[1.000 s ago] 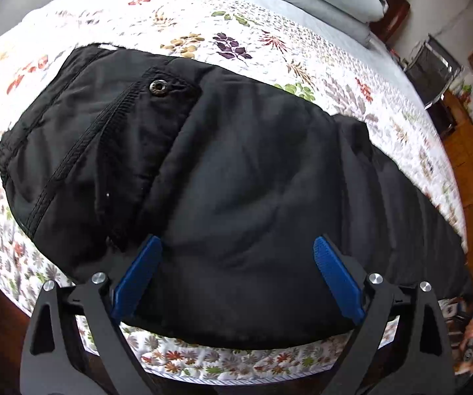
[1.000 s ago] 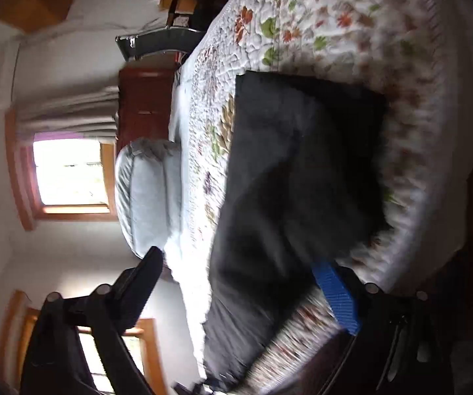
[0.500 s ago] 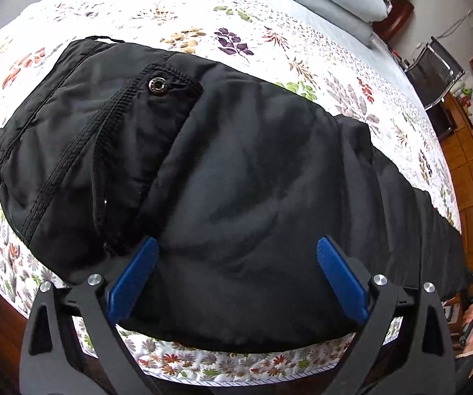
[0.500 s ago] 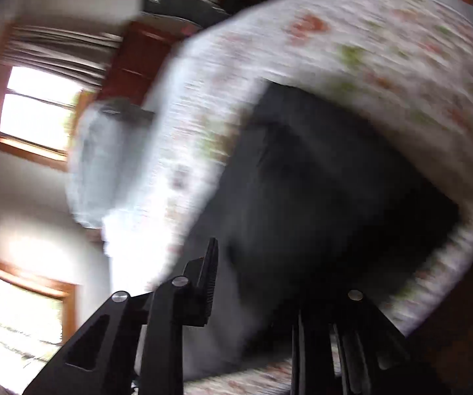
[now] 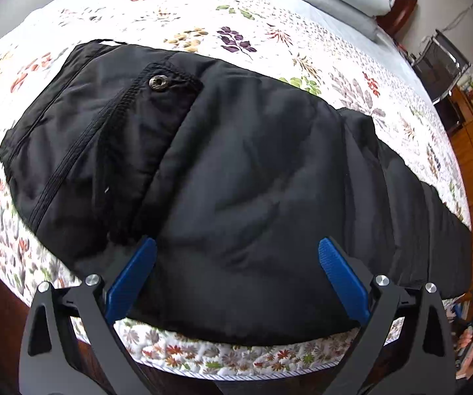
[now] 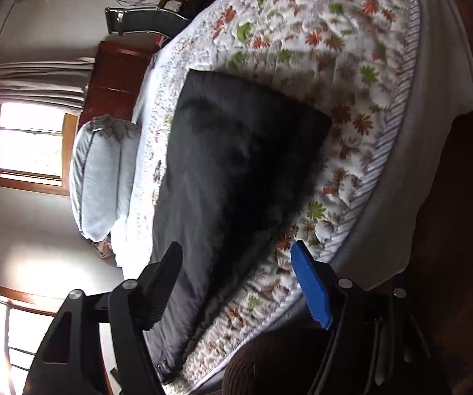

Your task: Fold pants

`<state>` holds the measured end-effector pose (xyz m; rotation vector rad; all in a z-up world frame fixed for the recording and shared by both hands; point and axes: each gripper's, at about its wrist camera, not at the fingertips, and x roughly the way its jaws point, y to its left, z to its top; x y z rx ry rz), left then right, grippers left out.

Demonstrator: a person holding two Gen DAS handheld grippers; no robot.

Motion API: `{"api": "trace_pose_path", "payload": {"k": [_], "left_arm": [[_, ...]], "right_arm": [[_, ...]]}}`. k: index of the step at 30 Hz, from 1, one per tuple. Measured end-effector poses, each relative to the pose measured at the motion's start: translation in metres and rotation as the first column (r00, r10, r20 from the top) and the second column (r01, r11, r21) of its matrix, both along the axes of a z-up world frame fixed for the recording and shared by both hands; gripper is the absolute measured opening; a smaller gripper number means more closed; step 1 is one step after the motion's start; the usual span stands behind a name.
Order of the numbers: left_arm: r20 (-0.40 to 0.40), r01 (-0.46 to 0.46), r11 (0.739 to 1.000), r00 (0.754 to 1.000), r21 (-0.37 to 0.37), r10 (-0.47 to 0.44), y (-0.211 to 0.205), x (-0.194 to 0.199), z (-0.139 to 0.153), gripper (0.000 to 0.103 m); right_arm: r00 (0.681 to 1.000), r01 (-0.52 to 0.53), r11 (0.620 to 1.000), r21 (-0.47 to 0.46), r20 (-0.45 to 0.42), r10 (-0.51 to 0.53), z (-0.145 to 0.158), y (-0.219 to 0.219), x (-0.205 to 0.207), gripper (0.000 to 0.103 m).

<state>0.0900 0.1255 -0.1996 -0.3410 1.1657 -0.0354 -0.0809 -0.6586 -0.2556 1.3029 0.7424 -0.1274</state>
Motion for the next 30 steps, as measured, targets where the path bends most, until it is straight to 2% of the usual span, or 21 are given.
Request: {"api": "trace_pose_path", "payload": {"k": [5, 10, 12, 15, 16, 17, 20, 22, 24, 25, 30], "left_arm": [[0.020, -0.022, 0.998, 1.000, -0.054, 0.023, 0.015, -0.010, -0.001, 0.099], [0.026, -0.040, 0.996, 0.999, -0.080, 0.042, 0.018, -0.008, -0.006, 0.099], [0.035, -0.036, 0.997, 0.999, -0.065, 0.038, 0.014, -0.008, -0.009, 0.100], [0.050, -0.035, 0.999, 0.998, -0.020, 0.036, 0.006, -0.006, -0.013, 0.100], [0.057, -0.034, 0.999, 0.998, 0.002, 0.034, 0.001, -0.005, -0.014, 0.100], [0.060, -0.034, 0.999, 0.998, 0.026, 0.032, -0.003, -0.004, -0.015, 0.100], [0.062, -0.044, 0.994, 0.997, 0.095, 0.038, -0.015, 0.002, -0.017, 0.100], [0.063, -0.067, 0.991, 0.996, 0.115, 0.060, -0.020, 0.005, -0.018, 0.100], [0.062, -0.081, 0.989, 0.995, 0.123, 0.073, -0.021, 0.006, -0.018, 0.100], [0.061, -0.077, 0.990, 0.996, 0.120, 0.070, -0.021, 0.006, -0.017, 0.100], [0.066, -0.032, 0.998, 0.997, 0.057, 0.029, -0.009, 0.002, -0.016, 0.100]], "right_arm": [[1.000, -0.001, 1.000, 0.015, 0.021, 0.000, 0.000, 0.002, 0.017, 0.070], [0.999, -0.035, 0.998, -0.050, 0.015, 0.035, 0.012, 0.002, 0.046, 0.036], [0.998, -0.056, 0.996, -0.065, 0.008, 0.057, 0.013, 0.002, 0.064, 0.028], [0.996, -0.083, 0.993, -0.089, 0.037, 0.087, 0.023, 0.003, 0.085, 0.028], [0.993, -0.095, 0.989, -0.109, 0.053, 0.101, 0.028, 0.003, 0.096, 0.023], [0.992, -0.099, 0.988, -0.116, 0.071, 0.107, 0.033, 0.003, 0.100, 0.022], [0.984, -0.101, 0.989, -0.111, 0.136, 0.116, 0.042, -0.002, 0.119, 0.022], [0.989, -0.103, 0.986, -0.134, 0.087, 0.115, 0.037, -0.006, 0.124, 0.022], [0.995, -0.104, 0.984, -0.148, -0.004, 0.104, 0.020, -0.007, 0.120, 0.022], [0.995, -0.099, 0.985, -0.141, -0.013, 0.098, 0.015, -0.007, 0.114, 0.022], [0.999, -0.048, 0.996, -0.080, 0.019, 0.050, 0.000, -0.012, 0.086, 0.022]]}}
